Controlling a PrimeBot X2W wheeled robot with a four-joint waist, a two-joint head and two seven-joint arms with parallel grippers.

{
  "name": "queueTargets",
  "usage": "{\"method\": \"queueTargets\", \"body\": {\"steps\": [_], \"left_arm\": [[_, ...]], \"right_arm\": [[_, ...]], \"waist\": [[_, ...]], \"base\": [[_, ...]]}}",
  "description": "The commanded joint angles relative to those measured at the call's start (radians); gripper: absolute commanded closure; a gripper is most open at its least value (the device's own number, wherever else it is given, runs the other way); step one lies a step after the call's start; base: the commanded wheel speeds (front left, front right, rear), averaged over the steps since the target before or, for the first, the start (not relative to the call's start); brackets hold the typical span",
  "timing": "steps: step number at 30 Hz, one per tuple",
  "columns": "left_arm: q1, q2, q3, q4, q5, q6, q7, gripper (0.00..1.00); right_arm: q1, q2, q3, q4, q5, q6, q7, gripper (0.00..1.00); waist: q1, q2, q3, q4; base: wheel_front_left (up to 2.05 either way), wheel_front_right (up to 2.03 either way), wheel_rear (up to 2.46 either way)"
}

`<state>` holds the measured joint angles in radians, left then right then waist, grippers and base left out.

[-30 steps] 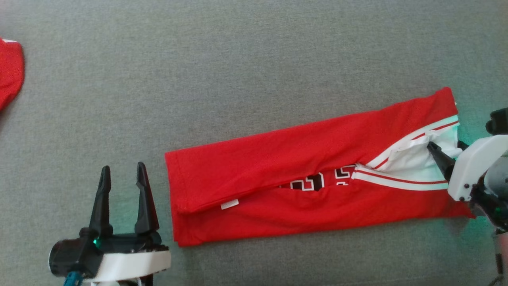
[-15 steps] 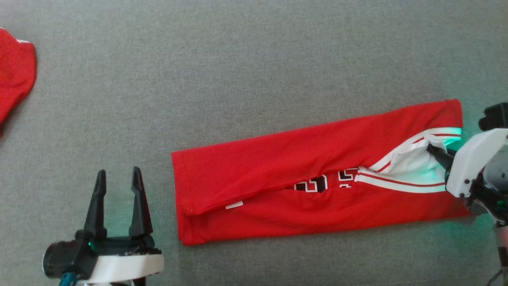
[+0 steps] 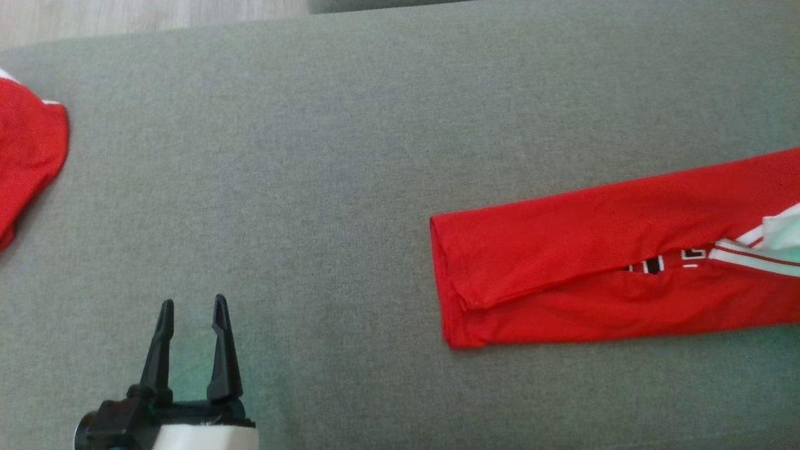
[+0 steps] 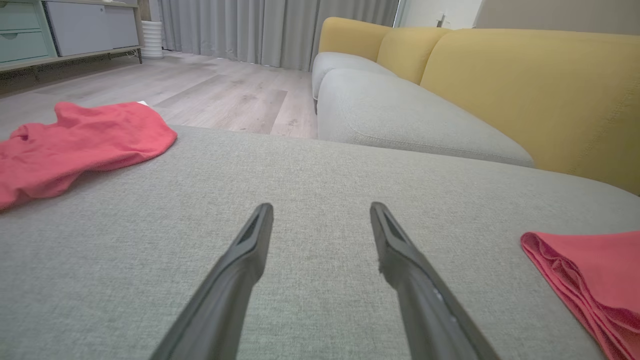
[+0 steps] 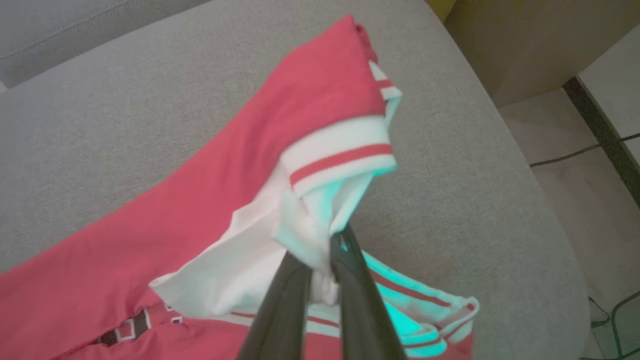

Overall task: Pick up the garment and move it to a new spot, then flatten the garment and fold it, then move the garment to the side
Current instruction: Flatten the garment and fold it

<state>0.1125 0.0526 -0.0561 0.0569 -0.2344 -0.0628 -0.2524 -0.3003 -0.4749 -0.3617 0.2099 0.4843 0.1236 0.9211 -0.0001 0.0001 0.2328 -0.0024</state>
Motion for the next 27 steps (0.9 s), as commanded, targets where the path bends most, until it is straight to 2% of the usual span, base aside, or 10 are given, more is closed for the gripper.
{"method": "queueTargets", "body": {"steps": [1,4,6,10,14,17,19,22,27], "left_arm": [[-0.004,-0.002,0.03,-0.025,0.01,-0.002,-0.009,0.0],[0.002,-0.002,0.024,-0.015,0.007,0.001,-0.009,0.0],[0.003,-0.002,0.017,-0.014,0.003,0.004,-0.009,0.0],[0.007,-0.002,0.011,-0.015,-0.008,0.016,-0.009,0.0],[0.005,-0.002,-0.007,-0.004,-0.009,0.019,-0.009,0.0],[-0.004,-0.002,-0.007,0.003,-0.007,0.02,-0.009,0.0],[-0.015,-0.002,-0.008,0.009,-0.004,0.017,-0.009,0.0],[-0.037,-0.002,-0.017,0.014,0.004,0.011,-0.009,0.0],[-0.069,-0.002,-0.023,0.023,0.007,0.007,-0.009,0.0]], "right_arm": [[-0.026,-0.036,0.006,-0.048,0.006,0.007,0.011,1.0],[0.002,-0.035,-0.018,-0.143,0.027,0.007,0.095,1.0],[0.033,-0.009,-0.015,-0.236,0.059,0.007,0.157,1.0],[0.083,0.103,0.022,-0.439,0.124,0.007,0.274,1.0],[0.113,0.235,0.082,-0.55,0.143,0.007,0.331,1.0],[0.109,0.342,0.136,-0.562,0.135,0.007,0.317,1.0],[0.102,0.384,0.183,-0.546,0.123,0.007,0.29,1.0],[0.091,0.414,0.248,-0.504,0.11,0.007,0.224,1.0],[0.079,0.424,0.337,-0.402,0.105,0.007,0.076,1.0]], "waist": [[0.0001,-0.0001,-0.005,-0.002],[0.0001,-0.0001,-0.018,-0.004],[0.0001,-0.0001,-0.023,-0.004],[0.0001,-0.0001,-0.031,-0.011],[0.0001,-0.0001,-0.027,-0.017],[0.0001,-0.0001,-0.016,-0.022],[0.0001,-0.0001,-0.003,-0.022],[0.0001,-0.0001,0.02,-0.015],[0.0001,-0.0001,0.041,0.001]], "base": [[0.0,0.0,0.0],[0.0,0.0,0.0],[0.0,0.0,0.0],[0.0,0.0,0.0],[0.0,0.0,0.0],[0.0,0.0,0.0],[0.0,0.0,0.0],[0.0,0.0,0.0],[0.0,0.0,0.0]]}}
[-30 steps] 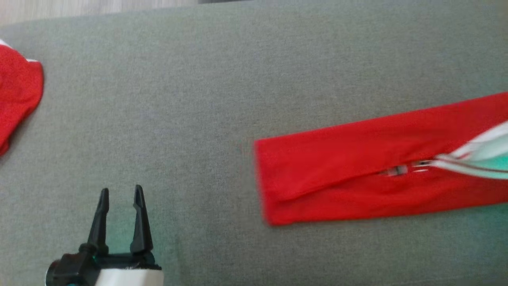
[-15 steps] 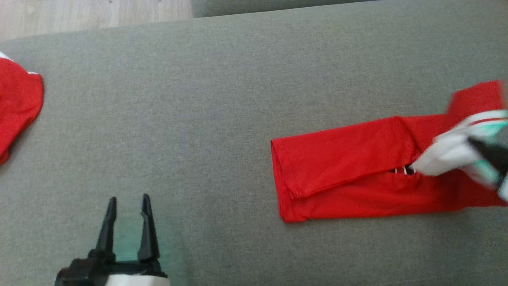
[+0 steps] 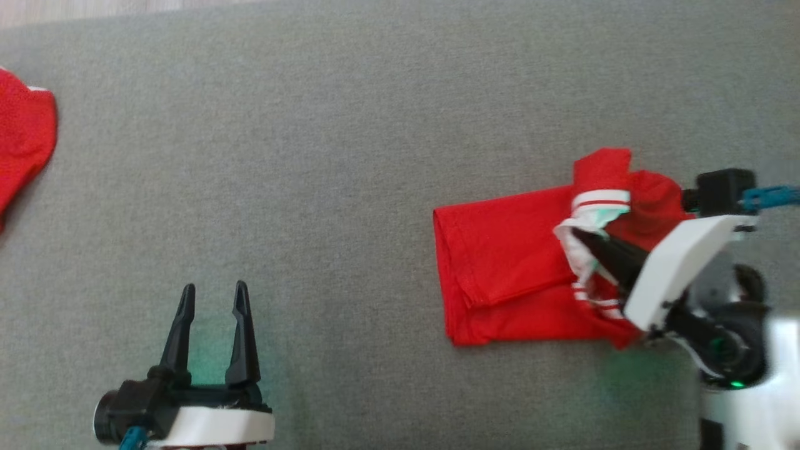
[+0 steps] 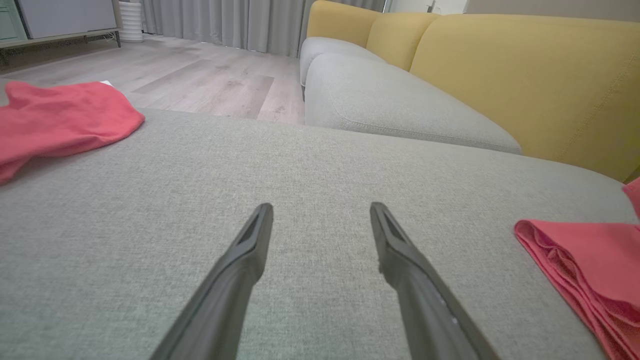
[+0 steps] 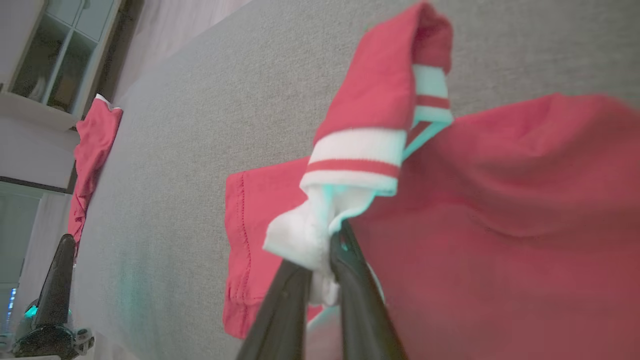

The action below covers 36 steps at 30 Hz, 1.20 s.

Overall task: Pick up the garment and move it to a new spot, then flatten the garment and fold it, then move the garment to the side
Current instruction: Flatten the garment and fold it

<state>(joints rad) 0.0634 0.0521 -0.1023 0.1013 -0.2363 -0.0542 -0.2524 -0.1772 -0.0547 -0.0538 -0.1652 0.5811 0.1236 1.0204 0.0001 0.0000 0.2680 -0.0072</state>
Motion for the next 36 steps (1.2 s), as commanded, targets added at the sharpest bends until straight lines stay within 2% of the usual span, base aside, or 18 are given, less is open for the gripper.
{"method": "queueTargets", "body": {"steps": [1,10,27,28,29,36], "left_arm": [[-0.023,-0.002,0.022,-0.021,0.008,-0.001,-0.009,0.0],[-0.026,-0.002,0.021,-0.01,0.005,0.004,-0.009,0.0],[-0.02,-0.002,0.026,0.004,0.009,0.002,-0.009,0.0],[-0.019,-0.002,0.027,0.004,0.009,0.002,-0.009,0.0],[-0.018,-0.002,0.028,0.004,0.009,0.001,-0.009,0.0],[-0.014,-0.002,0.027,0.003,0.009,0.004,-0.009,0.0]], "right_arm": [[-0.048,0.004,0.048,-0.004,0.018,0.007,-0.053,1.0],[-0.063,0.004,0.156,0.138,0.051,0.007,-0.239,1.0],[-0.097,0.004,0.299,0.242,0.069,0.007,-0.383,1.0],[-0.101,0.004,0.302,0.242,0.066,0.007,-0.394,0.55],[-0.104,0.004,0.306,0.241,0.062,0.007,-0.405,0.0],[-0.108,0.004,0.375,0.238,0.141,0.007,-0.463,0.0]], "waist": [[-0.0001,0.0,0.009,0.008],[-0.0001,0.0,-0.001,0.013],[-0.0001,0.0,-0.013,-0.007],[-0.0001,0.0,-0.013,-0.007],[-0.0001,0.0,-0.012,-0.007],[-0.0001,0.0,-0.015,-0.01]], "base": [[0.0,0.0,0.0],[0.0,0.0,0.0],[0.0,0.0,0.0],[0.0,0.0,0.0],[0.0,0.0,0.0],[0.0,0.0,0.0]]}}
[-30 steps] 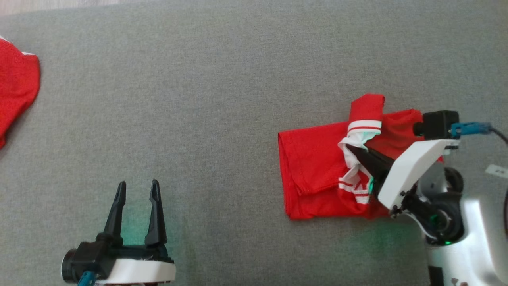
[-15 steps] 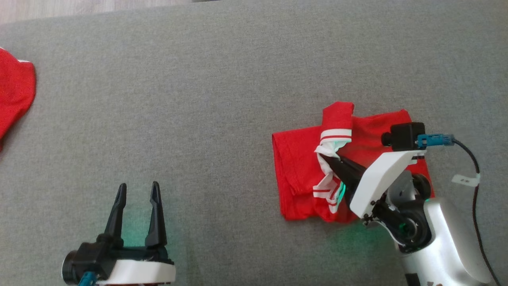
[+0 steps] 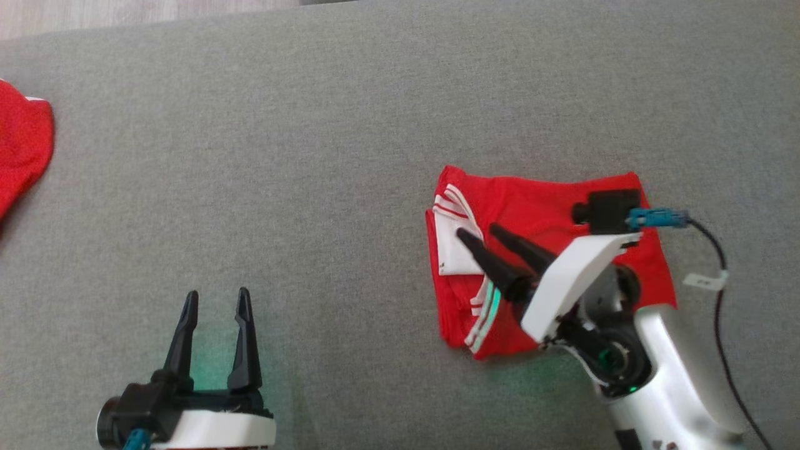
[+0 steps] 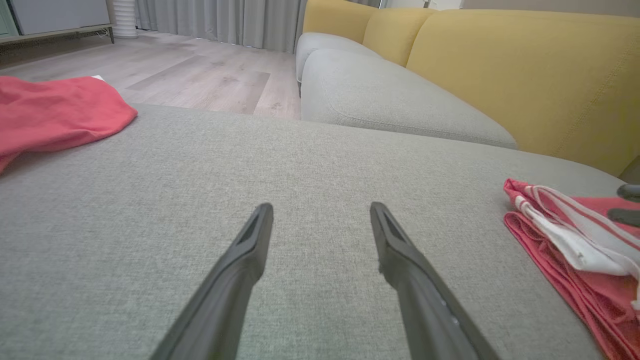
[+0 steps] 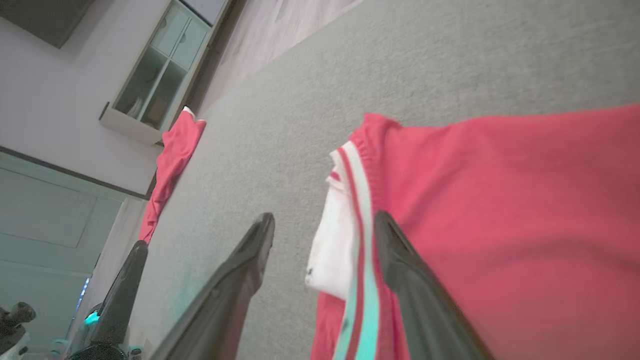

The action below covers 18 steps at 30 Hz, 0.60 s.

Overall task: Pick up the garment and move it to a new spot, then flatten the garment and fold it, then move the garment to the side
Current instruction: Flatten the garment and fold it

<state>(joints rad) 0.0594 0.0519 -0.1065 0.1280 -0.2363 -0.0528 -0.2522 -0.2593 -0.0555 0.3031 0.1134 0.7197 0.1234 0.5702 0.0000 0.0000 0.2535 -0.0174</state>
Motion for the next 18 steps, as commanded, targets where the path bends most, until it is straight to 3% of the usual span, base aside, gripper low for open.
{"method": "queueTargets", "body": {"steps": [1,7,13,18], "left_arm": [[-0.009,-0.002,0.031,-0.024,0.01,0.003,-0.01,0.0],[-0.004,-0.002,0.045,-0.028,0.013,0.002,-0.01,0.0],[0.0,-0.002,0.054,-0.03,0.01,0.004,-0.01,0.0],[0.003,-0.002,0.056,-0.031,0.004,0.005,-0.01,0.0]], "right_arm": [[-0.023,0.005,0.028,-0.046,0.004,0.007,-0.015,0.0],[0.008,0.005,0.043,-0.153,-0.029,0.007,-0.058,0.0],[0.034,-0.081,0.013,-0.27,-0.288,0.007,-0.21,0.0],[0.09,-0.112,-0.075,-0.255,-0.441,0.007,-0.384,0.0]], "waist": [[0.0,0.0,0.0,0.0],[0.0,0.0,-0.005,0.001],[0.0,0.0,-0.02,0.001],[0.0,0.0,-0.046,0.003]], "base": [[0.0,0.0,0.0],[0.0,0.0,0.0],[0.0,0.0,0.0],[0.0,0.0,0.0]]}}
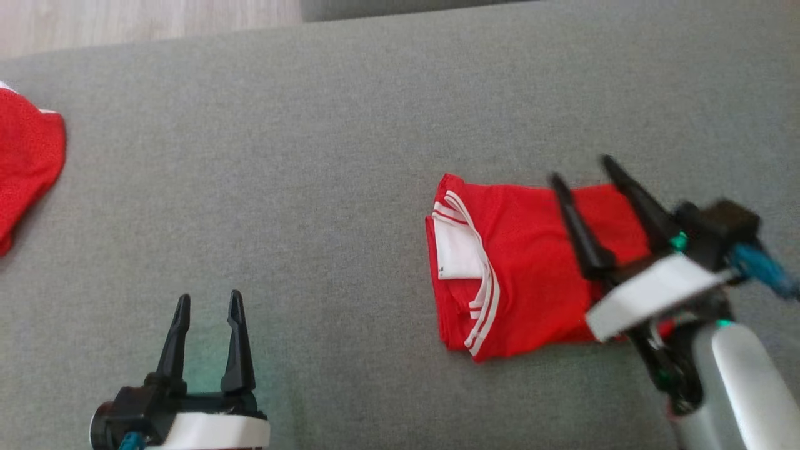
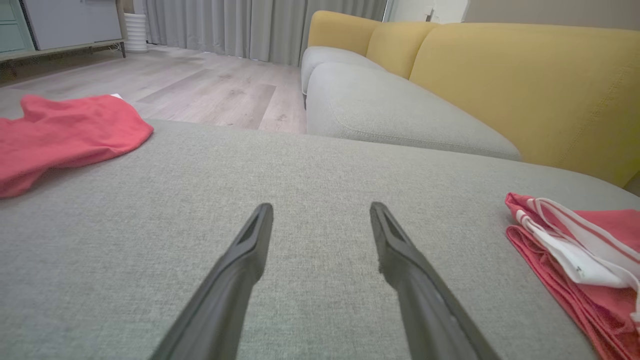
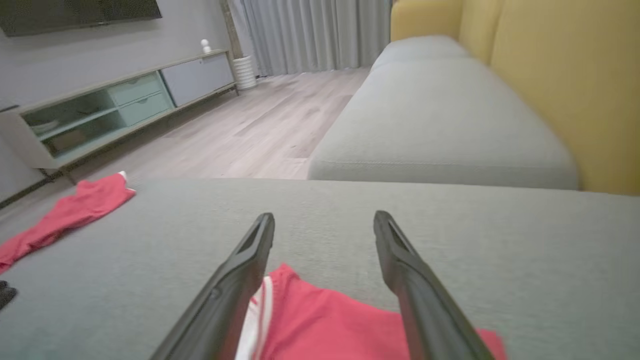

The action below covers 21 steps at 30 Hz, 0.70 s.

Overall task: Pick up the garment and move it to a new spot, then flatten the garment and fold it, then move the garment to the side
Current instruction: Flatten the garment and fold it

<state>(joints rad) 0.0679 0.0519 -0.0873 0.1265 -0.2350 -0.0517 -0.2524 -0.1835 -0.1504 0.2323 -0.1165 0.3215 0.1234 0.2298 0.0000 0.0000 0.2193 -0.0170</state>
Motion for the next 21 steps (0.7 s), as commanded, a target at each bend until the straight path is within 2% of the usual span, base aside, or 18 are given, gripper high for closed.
{"method": "queueTargets", "body": {"steps": [1,5,12,13,14,15,16,21], "left_arm": [[-0.004,-0.002,0.036,-0.03,0.001,0.004,-0.009,0.0],[0.003,-0.002,0.037,-0.032,-0.005,0.008,-0.009,0.0],[0.02,-0.002,0.044,-0.042,-0.008,0.012,-0.009,0.0],[0.021,-0.002,0.044,-0.044,-0.007,0.011,-0.009,0.0],[0.022,-0.002,0.044,-0.046,-0.006,0.01,-0.009,0.0],[0.021,-0.002,0.043,-0.048,-0.004,0.009,-0.009,0.0],[0.021,-0.002,0.043,-0.049,-0.002,0.007,-0.009,0.0],[0.008,-0.002,0.037,-0.043,0.007,-0.003,-0.009,0.0]], "right_arm": [[0.028,-0.023,-0.028,-0.013,-0.078,0.007,-0.082,0.0],[0.094,-0.013,-0.133,0.05,-0.191,0.007,-0.221,0.0],[0.158,0.038,-0.227,0.148,-0.283,0.007,-0.348,0.0],[0.155,0.046,-0.225,0.162,-0.286,0.007,-0.357,0.1],[0.149,0.054,-0.221,0.176,-0.281,0.007,-0.361,0.57],[0.139,0.059,-0.212,0.192,-0.276,0.007,-0.361,0.95],[0.126,0.063,-0.2,0.21,-0.278,0.007,-0.36,1.0],[0.026,0.082,-0.115,0.35,-0.29,0.007,-0.358,1.0]], "waist": [[0.0,0.0,-0.019,0.004],[0.0,0.0,-0.052,0.015],[0.0,0.0,-0.071,0.027],[0.0,0.0,-0.069,0.029],[0.0,0.0,-0.066,0.032],[0.0,0.0,-0.063,0.034],[0.0,0.0,-0.059,0.037],[0.0,0.0,-0.041,0.049]], "base": [[0.0,0.0,0.0],[0.0,0.0,0.0],[0.0,0.0,0.0],[0.0,0.0,0.0],[0.0,0.0,0.0],[0.0,0.0,0.0],[0.0,0.0,0.0],[0.0,0.0,0.0]]}}
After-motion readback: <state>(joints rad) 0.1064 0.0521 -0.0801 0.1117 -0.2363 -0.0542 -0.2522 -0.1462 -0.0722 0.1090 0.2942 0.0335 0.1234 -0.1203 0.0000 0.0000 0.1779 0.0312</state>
